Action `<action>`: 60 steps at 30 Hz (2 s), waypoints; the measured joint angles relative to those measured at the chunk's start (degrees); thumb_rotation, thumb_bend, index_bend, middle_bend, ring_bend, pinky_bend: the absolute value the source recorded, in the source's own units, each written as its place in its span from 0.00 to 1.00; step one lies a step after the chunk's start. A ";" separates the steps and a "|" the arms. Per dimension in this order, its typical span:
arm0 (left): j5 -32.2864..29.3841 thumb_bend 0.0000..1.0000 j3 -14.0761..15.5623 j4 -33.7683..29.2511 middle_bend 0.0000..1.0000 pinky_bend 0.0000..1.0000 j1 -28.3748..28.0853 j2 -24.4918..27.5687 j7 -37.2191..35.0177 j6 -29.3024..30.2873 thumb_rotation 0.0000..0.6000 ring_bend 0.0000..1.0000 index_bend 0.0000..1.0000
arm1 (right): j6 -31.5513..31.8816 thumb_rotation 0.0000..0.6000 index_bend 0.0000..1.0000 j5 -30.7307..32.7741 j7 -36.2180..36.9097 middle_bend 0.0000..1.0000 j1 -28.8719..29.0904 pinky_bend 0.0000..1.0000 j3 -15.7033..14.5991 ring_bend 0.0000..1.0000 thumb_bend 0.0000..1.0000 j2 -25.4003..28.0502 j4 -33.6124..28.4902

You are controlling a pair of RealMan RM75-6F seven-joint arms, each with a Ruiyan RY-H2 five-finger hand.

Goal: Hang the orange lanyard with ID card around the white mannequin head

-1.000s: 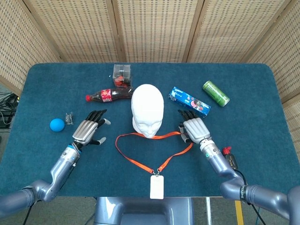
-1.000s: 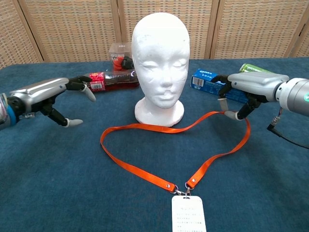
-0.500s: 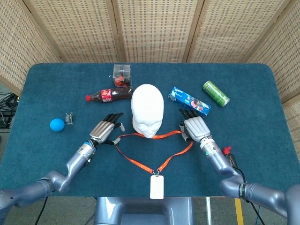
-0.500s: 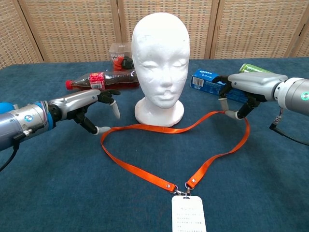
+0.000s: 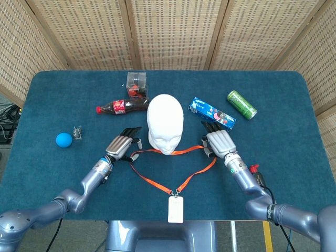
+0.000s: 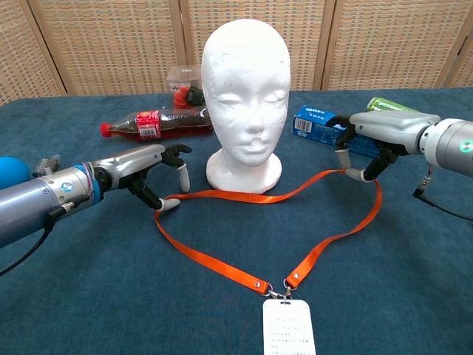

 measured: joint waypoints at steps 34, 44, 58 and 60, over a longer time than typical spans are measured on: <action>4.93 0.46 3.56 -2.62 0.00 0.00 2.17 2.66 0.23 10.62 1.00 0.00 0.69 | 4.16 1.00 0.76 -6.73 2.08 0.05 -1.42 0.00 -1.85 0.00 0.72 4.01 -5.62; 11.39 0.46 6.20 -8.92 0.00 0.00 4.52 8.07 0.20 20.77 1.00 0.00 0.70 | 8.76 1.00 0.76 -16.55 5.34 0.05 -2.56 0.00 -4.22 0.00 0.72 8.49 -9.98; 17.89 0.46 4.99 -19.99 0.00 0.00 4.63 16.34 4.64 31.36 1.00 0.00 0.72 | 18.09 1.00 0.77 -29.73 6.89 0.05 -3.63 0.00 -6.05 0.00 0.72 16.82 -16.89; 17.42 0.47 4.18 -21.11 0.00 0.00 4.49 17.03 5.16 31.38 1.00 0.00 0.72 | 18.43 1.00 0.77 -29.61 7.04 0.05 -3.64 0.00 -5.52 0.00 0.72 17.24 -17.66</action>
